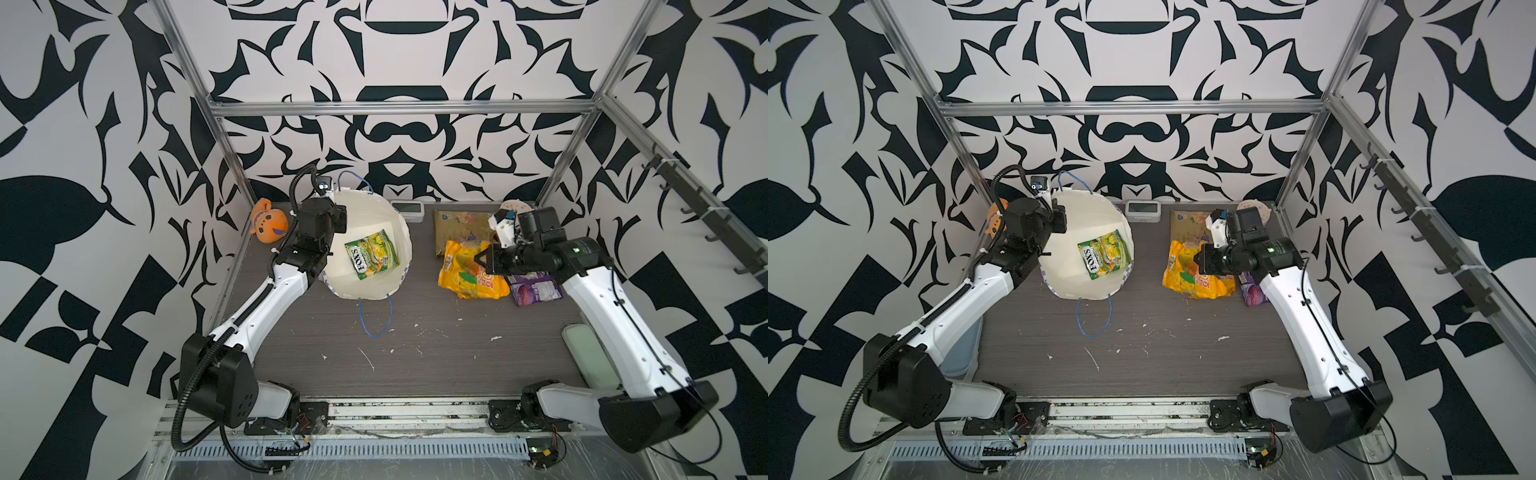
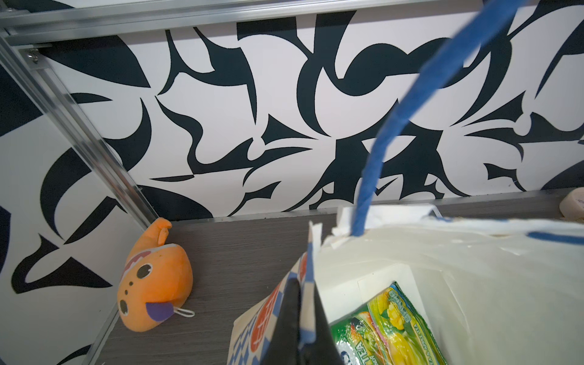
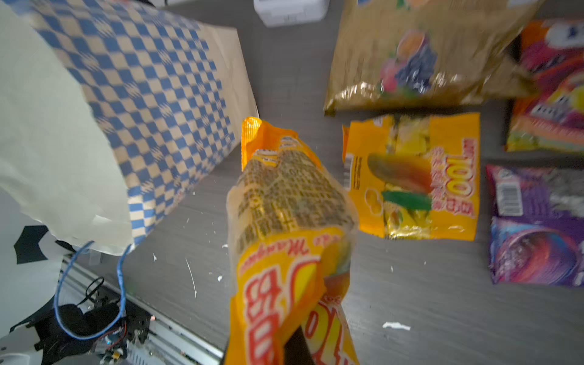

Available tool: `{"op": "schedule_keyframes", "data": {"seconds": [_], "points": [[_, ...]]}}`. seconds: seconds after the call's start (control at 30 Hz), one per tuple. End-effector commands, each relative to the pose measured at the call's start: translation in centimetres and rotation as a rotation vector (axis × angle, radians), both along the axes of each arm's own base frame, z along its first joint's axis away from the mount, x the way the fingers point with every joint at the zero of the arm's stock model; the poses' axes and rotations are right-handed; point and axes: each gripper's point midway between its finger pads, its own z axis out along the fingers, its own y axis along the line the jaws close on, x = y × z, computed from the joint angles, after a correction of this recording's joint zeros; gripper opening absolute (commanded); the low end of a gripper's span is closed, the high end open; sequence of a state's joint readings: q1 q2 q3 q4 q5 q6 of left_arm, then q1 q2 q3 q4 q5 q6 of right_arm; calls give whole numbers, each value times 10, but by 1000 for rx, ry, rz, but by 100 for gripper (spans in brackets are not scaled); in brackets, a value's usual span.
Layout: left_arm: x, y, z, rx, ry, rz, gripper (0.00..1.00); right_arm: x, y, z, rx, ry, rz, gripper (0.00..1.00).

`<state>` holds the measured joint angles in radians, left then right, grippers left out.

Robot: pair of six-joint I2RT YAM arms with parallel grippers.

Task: Take the snacks out of the paper bag
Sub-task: Place the snack at the middle-right of the table.

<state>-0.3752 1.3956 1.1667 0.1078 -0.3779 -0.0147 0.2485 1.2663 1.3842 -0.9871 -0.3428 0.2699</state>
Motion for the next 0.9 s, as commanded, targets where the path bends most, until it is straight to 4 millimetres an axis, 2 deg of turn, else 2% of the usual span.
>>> {"op": "schedule_keyframes", "data": {"seconds": [0.0,0.13,0.37,0.53,0.73,0.87], "points": [[-6,4,31,-62,-77,8,0,-12,11,3,59,15,86,0],[-8,4,28,-63,-71,3,0,-17,11,-12,50,74,107,0],[-5,0,23,-82,-60,-15,0,-27,-4,-58,-46,274,81,0],[-4,-2,22,-83,-60,-20,0,-33,-12,-74,-91,322,69,0],[-3,-4,21,-90,-61,-26,0,-44,-33,-105,-215,432,44,0],[-2,-6,19,-99,-56,-32,0,-40,-51,-123,-325,469,14,0]]}}
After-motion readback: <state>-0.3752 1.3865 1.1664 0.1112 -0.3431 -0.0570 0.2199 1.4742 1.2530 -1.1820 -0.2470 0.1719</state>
